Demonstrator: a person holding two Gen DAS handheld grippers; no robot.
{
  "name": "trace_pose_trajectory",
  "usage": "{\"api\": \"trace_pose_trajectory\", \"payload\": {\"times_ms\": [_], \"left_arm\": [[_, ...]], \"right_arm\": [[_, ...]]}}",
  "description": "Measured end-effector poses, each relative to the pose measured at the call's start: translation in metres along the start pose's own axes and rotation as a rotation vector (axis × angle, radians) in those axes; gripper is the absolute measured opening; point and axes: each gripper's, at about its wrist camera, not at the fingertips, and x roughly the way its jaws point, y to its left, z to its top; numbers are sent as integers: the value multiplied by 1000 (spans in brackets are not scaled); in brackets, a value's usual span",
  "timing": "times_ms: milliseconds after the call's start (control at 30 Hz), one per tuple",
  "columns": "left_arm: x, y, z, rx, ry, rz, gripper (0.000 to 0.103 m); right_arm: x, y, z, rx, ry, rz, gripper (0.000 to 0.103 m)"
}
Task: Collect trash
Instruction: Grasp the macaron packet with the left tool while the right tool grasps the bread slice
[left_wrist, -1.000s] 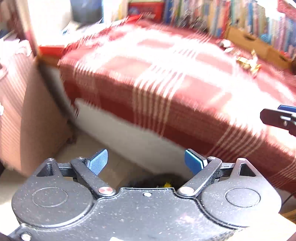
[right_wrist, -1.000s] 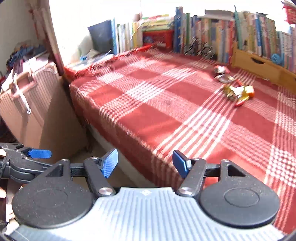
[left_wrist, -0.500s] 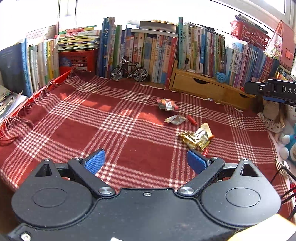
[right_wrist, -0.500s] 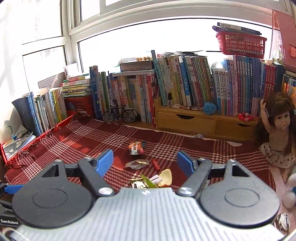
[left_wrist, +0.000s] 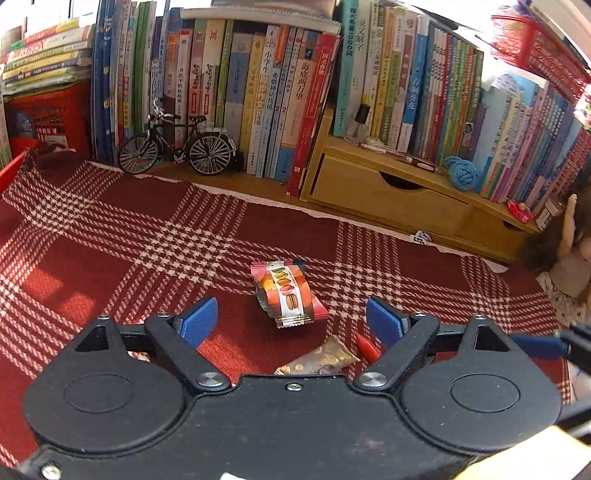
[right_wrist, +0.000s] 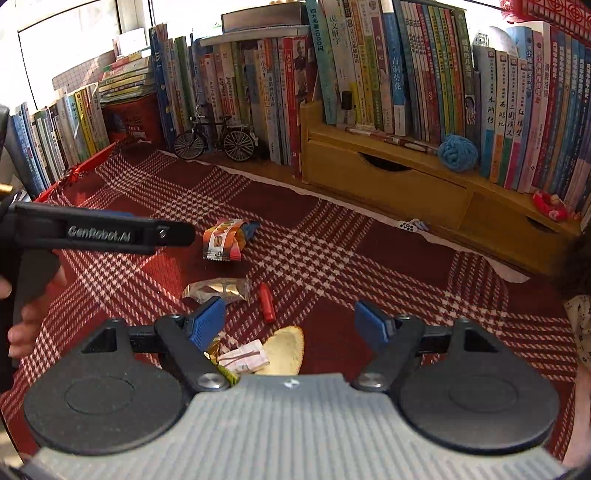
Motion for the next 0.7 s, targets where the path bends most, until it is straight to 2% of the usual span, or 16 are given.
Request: {"api": "trace_pose_trajectory", "payload": {"times_ms": [100, 200, 267, 333, 367, 400, 433, 500, 700], "left_arm": [[43, 4, 12, -67, 92, 55, 87], [73, 9, 13, -107, 147, 64, 87], [86, 9, 11, -113, 171, 60, 84], [96, 7, 9, -109, 194, 58, 75], [100, 5, 9, -97, 196, 64, 74], [100, 2, 8, -76, 184, 76, 67], [100, -1, 7, -50, 174, 86, 53], [101, -6, 7, -23, 178, 93, 42], [87, -13, 4, 6, 145, 80, 40]], "right_arm": [[13, 1, -11, 20, 32, 50, 92], [28, -1, -16, 58, 49, 57, 92], [35, -7, -17, 108, 57, 59, 92], [39, -15, -17, 146, 72, 55, 91], [41, -18, -17, 162, 85, 56, 89], [43, -23, -18, 182, 102, 57, 87], [44, -26, -19, 199, 118, 61, 86], [46, -33, -20, 230, 160, 69, 81], [57, -34, -26, 237, 266, 98, 72]]}}
